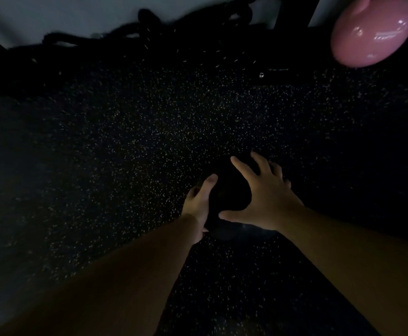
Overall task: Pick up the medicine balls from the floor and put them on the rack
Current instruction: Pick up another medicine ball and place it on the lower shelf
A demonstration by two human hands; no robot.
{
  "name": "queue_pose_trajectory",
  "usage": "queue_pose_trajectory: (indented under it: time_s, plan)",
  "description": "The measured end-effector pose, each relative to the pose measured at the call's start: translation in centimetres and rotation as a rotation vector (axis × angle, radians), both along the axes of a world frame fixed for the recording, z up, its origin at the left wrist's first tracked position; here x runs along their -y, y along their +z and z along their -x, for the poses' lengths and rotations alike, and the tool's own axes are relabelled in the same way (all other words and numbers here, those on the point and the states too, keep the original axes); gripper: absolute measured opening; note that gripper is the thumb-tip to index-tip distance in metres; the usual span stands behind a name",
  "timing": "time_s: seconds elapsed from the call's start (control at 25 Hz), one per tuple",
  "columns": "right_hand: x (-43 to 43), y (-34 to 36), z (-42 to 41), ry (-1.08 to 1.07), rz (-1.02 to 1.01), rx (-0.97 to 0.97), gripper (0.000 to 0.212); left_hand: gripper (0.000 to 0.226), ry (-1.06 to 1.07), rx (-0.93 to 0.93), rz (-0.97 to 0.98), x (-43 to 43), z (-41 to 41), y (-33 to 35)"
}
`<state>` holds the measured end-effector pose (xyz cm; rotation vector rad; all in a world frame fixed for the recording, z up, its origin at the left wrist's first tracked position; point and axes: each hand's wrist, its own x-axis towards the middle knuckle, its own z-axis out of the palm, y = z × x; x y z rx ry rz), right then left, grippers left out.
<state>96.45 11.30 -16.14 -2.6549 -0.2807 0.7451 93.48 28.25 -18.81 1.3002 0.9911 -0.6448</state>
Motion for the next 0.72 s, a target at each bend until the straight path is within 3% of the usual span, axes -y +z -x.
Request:
queue_pose_trajectory:
  time_s: [0.16, 0.28, 0.4, 0.56, 0.72]
  plan:
    - [1.6, 4.2, -0.2, -0.124, -0.043, 0.038, 0.111, 0.090, 0.047, 0.010, -0.030, 2.4, 0.6, 4.8]
    - [2.4, 6.6, 0.4, -0.016, -0.079, -0.014, 0.109, 0.083, 0.112, -0.058, -0.028, 3.6, 2.3, 6.8]
    - [3.8, 4.1, 2.0, 0.034, 0.003, -0.161, 0.115, 0.088, 0.064, -0.082, -0.059, 4.3, 3.7, 4.6]
    - [2.8, -0.5, 6.1, 0.029, 0.099, -0.001, 0.136, 0.127, 0.039, -0.085, -0.064, 3.8, 4.6, 1.6]
    - [1.5, -1.6, 4.7, -0.002, 0.093, 0.049, 0.143, 0.130, 0.057, -0.115, 0.029, 3.2, 4.5, -0.4]
